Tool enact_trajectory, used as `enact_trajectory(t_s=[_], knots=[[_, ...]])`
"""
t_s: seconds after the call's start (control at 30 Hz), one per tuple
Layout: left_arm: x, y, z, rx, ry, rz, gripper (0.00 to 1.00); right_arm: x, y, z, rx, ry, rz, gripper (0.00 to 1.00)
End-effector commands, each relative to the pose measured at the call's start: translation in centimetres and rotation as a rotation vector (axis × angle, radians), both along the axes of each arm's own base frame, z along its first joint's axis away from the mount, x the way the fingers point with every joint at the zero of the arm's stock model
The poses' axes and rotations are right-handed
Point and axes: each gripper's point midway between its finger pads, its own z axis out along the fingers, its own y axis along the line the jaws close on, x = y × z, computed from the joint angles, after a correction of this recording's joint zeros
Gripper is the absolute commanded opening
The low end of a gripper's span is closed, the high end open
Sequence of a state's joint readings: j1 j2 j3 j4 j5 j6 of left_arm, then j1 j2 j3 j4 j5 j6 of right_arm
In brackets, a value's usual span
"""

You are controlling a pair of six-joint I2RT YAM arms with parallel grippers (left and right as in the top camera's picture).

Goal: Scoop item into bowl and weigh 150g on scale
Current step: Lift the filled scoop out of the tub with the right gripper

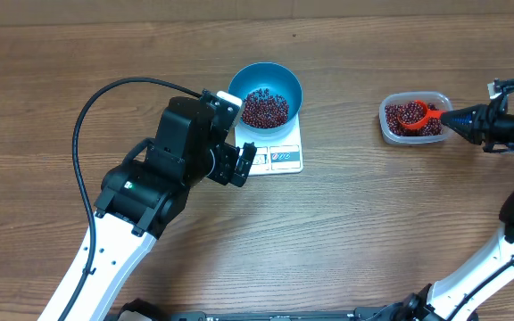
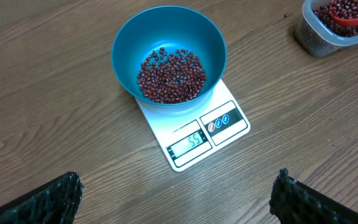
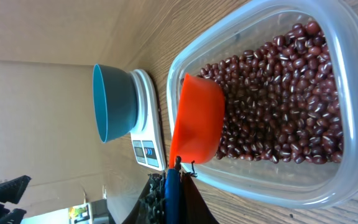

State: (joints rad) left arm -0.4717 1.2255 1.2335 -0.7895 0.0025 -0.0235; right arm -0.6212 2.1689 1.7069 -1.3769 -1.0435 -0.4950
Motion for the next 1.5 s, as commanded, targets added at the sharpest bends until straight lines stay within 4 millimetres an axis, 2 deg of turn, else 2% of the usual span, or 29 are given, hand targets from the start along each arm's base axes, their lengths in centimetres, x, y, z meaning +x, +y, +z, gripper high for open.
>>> enact_trajectory(t_s=[0.0, 0.1, 0.33, 0.87, 1.13, 1.27, 1.47], knots=[[0.0, 0.1, -0.5, 0.008, 0.009, 0.008, 1.0, 0.2, 0.4, 1.0, 0.057, -0.057, 0.0, 0.04], [0.0, 0.1, -0.5, 0.008, 0.009, 0.008, 1.0, 0.1, 0.9, 1.8, 0.089, -0.099, 0.011, 0.04], [0.0, 0.1, -0.5, 0.008, 0.009, 0.008, 1.0, -0.1, 1.0, 2.0, 0.102, -0.09, 0.009, 0.04], [0.0, 0.1, -0.5, 0.008, 0.009, 0.008, 1.0, 0.3, 1.7, 4.3, 0.21, -0.165, -0.017, 0.04], [0.0, 0.1, -0.5, 0.008, 0.009, 0.008, 1.0, 0.3, 1.9, 4.8, 0.24, -0.16, -0.024, 0.03], [0.0, 0.1, -0.5, 0.008, 0.009, 0.008, 1.0, 0.6, 2.6, 5.1, 0.257, -0.17, -0.015, 0.04], [0.0, 0.1, -0.5, 0.008, 0.009, 0.008, 1.0, 1.3, 4.9, 5.6, 0.263, -0.179, 0.041, 0.04]])
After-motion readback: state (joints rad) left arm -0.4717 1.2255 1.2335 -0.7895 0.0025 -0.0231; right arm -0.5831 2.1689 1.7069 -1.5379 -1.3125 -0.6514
